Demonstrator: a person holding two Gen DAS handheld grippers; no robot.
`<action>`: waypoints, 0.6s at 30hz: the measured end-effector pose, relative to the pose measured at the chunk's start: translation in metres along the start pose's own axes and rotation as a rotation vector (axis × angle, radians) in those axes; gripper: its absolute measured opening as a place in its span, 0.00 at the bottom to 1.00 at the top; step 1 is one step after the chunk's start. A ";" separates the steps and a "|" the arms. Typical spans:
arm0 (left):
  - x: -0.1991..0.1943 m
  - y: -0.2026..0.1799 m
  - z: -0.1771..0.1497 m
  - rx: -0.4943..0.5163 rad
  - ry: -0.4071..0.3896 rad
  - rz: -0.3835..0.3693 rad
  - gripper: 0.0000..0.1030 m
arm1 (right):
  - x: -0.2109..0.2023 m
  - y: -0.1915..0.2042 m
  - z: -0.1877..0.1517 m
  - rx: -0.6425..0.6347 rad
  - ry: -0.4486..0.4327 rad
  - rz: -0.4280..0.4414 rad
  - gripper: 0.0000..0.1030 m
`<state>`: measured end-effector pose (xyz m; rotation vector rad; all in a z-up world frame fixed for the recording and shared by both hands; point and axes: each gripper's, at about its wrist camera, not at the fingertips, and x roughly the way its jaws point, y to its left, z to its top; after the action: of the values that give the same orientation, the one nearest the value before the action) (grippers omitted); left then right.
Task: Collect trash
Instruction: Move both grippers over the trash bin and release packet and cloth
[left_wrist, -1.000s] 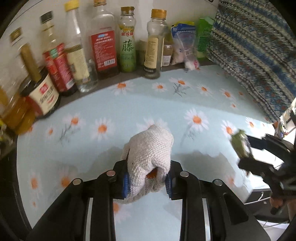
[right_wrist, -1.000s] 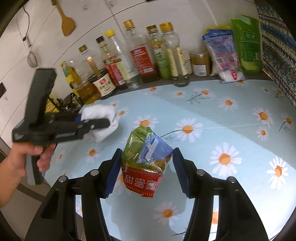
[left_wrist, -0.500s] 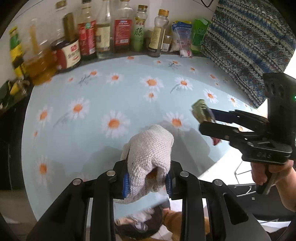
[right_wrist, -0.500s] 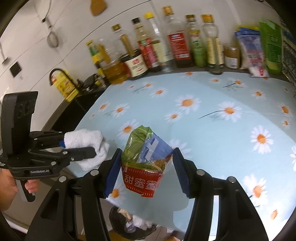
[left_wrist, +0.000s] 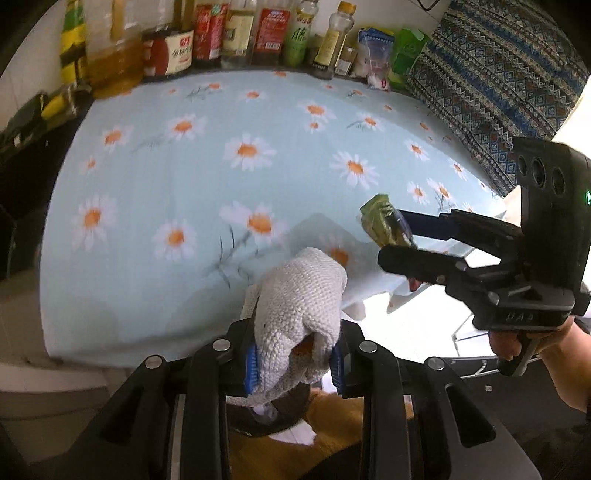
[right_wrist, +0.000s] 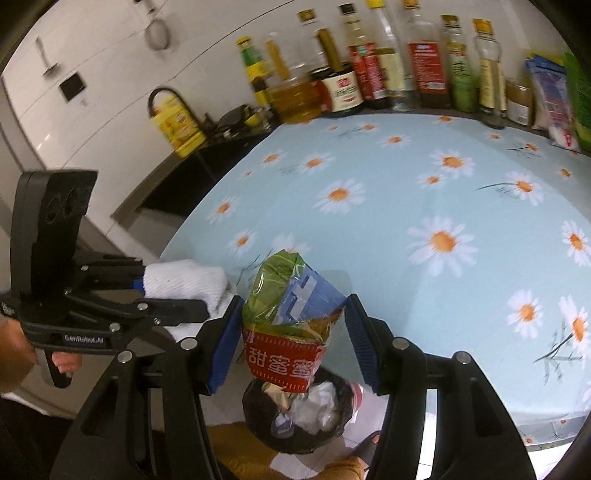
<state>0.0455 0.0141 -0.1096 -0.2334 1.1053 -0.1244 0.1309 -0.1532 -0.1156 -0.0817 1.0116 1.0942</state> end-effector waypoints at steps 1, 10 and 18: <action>0.000 0.001 -0.005 -0.008 0.008 -0.009 0.27 | 0.002 0.004 -0.004 -0.013 0.010 0.000 0.55; 0.021 0.013 -0.061 -0.071 0.112 -0.045 0.27 | 0.027 0.036 -0.050 -0.068 0.143 0.012 0.55; 0.049 0.034 -0.101 -0.146 0.194 -0.029 0.27 | 0.060 0.048 -0.078 -0.108 0.257 -0.002 0.55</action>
<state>-0.0240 0.0238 -0.2037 -0.3741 1.3060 -0.0936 0.0495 -0.1274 -0.1831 -0.3174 1.1796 1.1556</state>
